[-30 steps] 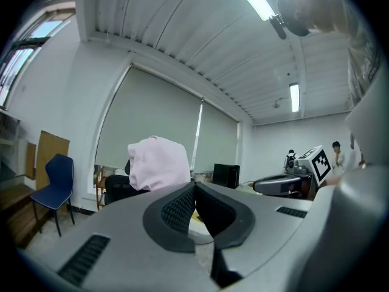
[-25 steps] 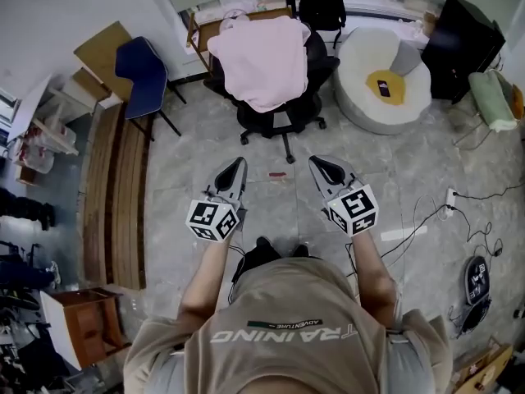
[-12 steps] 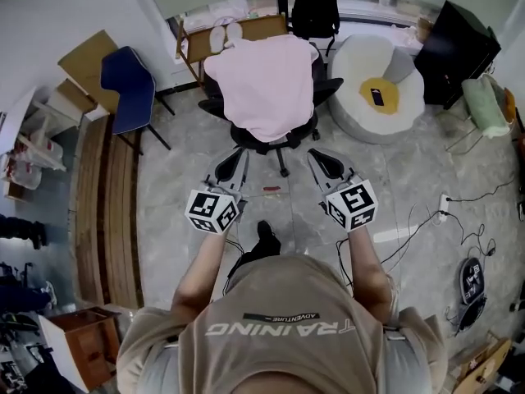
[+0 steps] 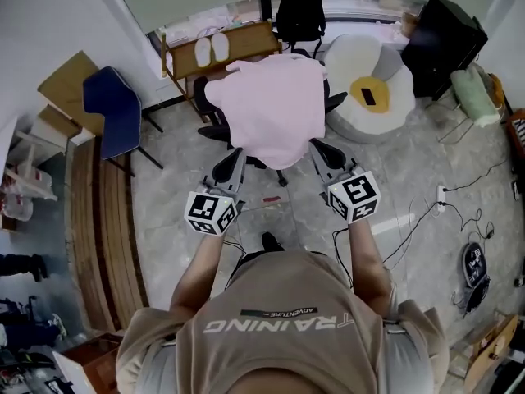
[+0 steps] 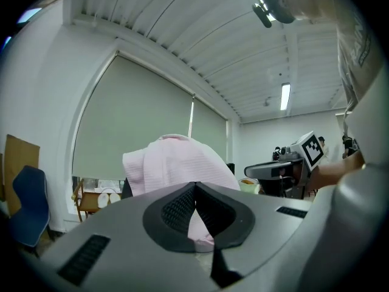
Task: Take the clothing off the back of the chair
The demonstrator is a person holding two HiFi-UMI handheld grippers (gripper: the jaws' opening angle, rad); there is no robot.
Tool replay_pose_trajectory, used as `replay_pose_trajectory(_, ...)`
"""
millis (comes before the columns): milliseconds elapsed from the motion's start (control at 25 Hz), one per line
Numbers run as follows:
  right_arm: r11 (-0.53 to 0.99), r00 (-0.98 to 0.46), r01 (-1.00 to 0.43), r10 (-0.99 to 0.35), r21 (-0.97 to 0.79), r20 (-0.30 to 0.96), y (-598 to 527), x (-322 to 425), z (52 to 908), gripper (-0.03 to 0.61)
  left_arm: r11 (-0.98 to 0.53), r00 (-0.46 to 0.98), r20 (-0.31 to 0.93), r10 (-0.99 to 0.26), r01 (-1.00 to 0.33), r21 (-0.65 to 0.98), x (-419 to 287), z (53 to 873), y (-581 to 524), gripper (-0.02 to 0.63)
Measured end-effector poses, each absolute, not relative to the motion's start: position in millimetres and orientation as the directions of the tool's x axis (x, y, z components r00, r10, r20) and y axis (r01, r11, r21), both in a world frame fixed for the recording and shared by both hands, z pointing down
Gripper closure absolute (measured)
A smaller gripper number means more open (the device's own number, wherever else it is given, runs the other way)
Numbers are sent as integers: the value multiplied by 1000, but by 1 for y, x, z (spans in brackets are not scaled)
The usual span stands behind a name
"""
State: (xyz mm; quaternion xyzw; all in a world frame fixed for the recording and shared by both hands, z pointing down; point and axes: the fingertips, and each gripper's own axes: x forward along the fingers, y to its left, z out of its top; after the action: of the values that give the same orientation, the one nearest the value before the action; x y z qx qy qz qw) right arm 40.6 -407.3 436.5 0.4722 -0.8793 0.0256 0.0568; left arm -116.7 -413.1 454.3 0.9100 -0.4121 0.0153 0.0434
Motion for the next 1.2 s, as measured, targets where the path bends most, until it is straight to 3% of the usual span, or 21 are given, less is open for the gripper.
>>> replay_pose_trajectory(320, 515, -510, -857, -850, 1, 130, -430, 51, 432, 546, -683, 687, 82, -722, -726, 76, -107, 459, -429, 601)
replay_pose_trajectory(960, 612, -605, -790, -786, 27, 126, -438, 52, 424, 544, -593, 601, 90, -794, -799, 96, -118, 464, -434, 601)
replay_pose_trajectory(1040, 624, -617, -781, -776, 19, 127, -437, 47, 426, 257, -595, 602, 98, -792, -798, 95, -117, 466, -432, 601)
replay_pose_trajectory(1200, 608, -603, -794, -789, 9, 117, -440, 46, 423, 190, -581, 587, 88, -805, -809, 89, -123, 464, -438, 601)
